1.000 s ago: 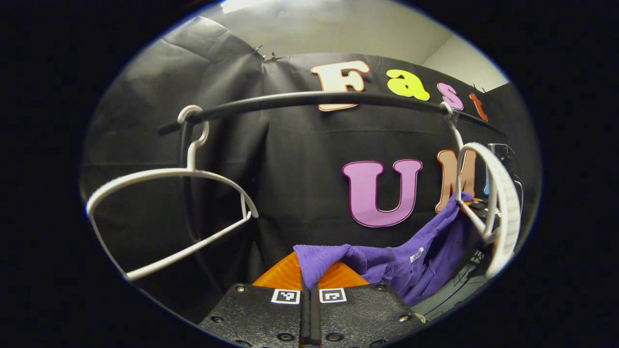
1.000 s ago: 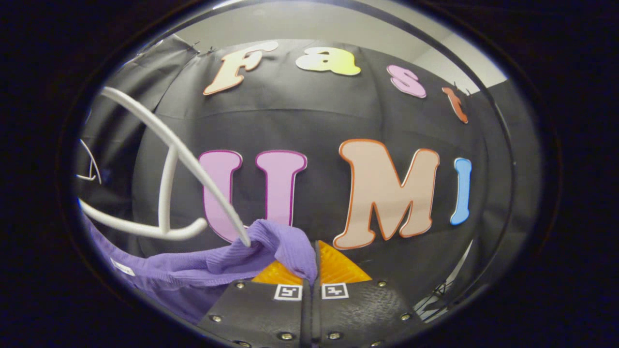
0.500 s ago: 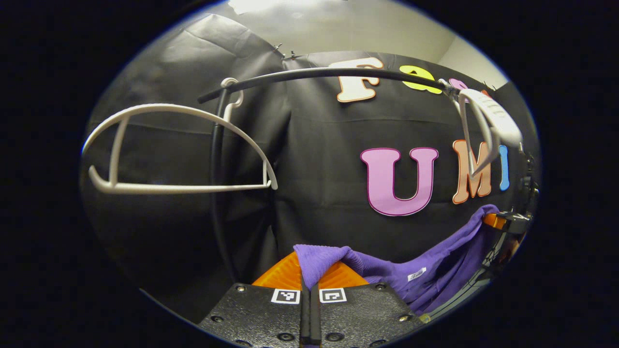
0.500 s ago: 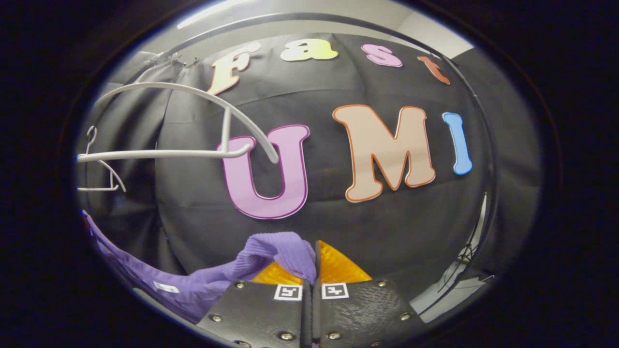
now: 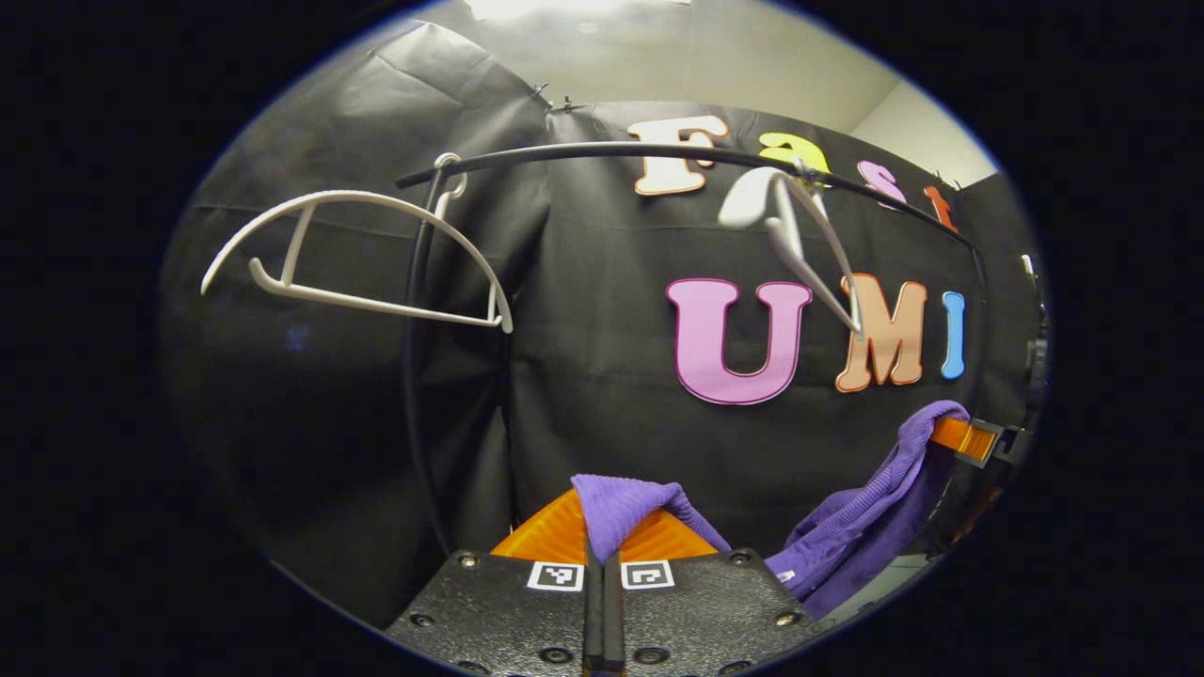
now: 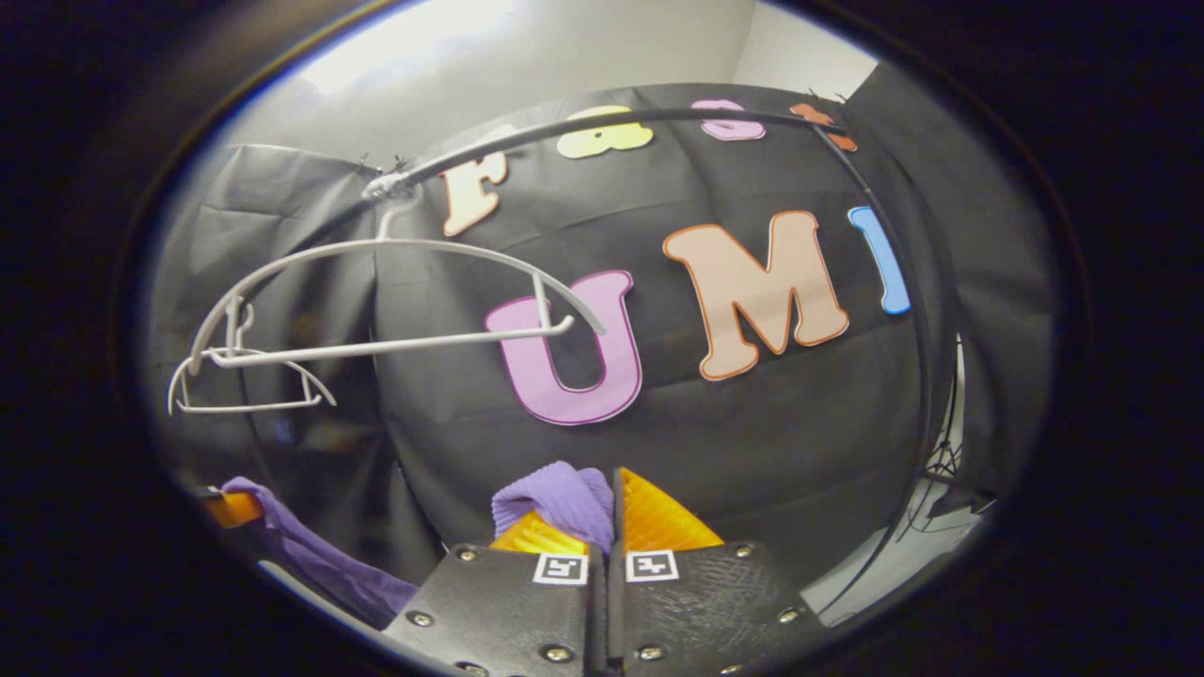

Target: Grasp the clothes on the hanger with both hands and then place them into the laundry hamper below.

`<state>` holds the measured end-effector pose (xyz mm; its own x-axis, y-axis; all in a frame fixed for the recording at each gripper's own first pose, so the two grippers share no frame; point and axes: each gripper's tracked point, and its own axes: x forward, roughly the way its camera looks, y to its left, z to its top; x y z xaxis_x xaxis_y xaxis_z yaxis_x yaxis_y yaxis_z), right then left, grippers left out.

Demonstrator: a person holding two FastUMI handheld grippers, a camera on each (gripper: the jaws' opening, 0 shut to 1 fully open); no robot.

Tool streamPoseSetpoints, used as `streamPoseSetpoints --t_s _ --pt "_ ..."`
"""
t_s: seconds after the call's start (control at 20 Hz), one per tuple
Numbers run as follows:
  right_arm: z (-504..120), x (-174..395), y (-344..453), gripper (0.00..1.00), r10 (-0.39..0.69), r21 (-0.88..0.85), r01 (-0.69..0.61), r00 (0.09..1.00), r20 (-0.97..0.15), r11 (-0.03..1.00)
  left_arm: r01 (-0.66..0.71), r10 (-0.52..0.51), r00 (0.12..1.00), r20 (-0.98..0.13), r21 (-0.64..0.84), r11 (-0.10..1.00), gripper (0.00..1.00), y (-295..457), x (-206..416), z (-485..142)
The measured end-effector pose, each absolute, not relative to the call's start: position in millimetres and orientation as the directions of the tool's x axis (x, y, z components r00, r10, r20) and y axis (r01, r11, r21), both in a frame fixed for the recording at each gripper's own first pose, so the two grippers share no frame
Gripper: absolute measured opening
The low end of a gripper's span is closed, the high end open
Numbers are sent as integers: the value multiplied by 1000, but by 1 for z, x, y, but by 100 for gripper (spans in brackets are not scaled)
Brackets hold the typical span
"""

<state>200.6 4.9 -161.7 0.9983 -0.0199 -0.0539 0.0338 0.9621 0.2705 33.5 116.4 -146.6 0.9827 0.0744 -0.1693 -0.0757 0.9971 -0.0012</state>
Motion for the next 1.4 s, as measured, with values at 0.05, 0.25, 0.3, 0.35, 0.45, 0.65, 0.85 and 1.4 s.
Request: streamPoseSetpoints --t_s 0.05,0.25,0.3,0.35,0.45,0.65,0.85,1.4 --pt "-156 191 8 1 -22 267 33 999 -46 963 -58 58 985 -160 4 998 0 108 31 -146" --pt "-149 148 29 1 12 289 11 997 -77 957 34 -40 984 -176 -35 999 0 62 27 -148" --pt "-146 139 30 1 14 299 9 997 -74 954 63 -68 983 -173 -37 997 0 48 27 -147" --pt "-143 132 31 1 20 316 3 997 -69 949 87 -93 981 -171 -41 995 0 34 25 -144" --pt "-141 123 38 1 51 346 -24 996 -70 938 141 -147 978 -150 -51 989 0 7 22 -136" --pt "-126 111 20 1 12 342 5 999 -47 940 220 -229 968 -99 -92 971 0 -34 21 -116" --pt "-115 110 10 1 -21 312 26 1000 -17 950 259 -267 962 -59 -111 959 0 -57 24 -108" --pt "-169 128 -6 0 -72 213 86 995 -69 973 249 -264 952 -155 -113 962 0 -65 49 -173"
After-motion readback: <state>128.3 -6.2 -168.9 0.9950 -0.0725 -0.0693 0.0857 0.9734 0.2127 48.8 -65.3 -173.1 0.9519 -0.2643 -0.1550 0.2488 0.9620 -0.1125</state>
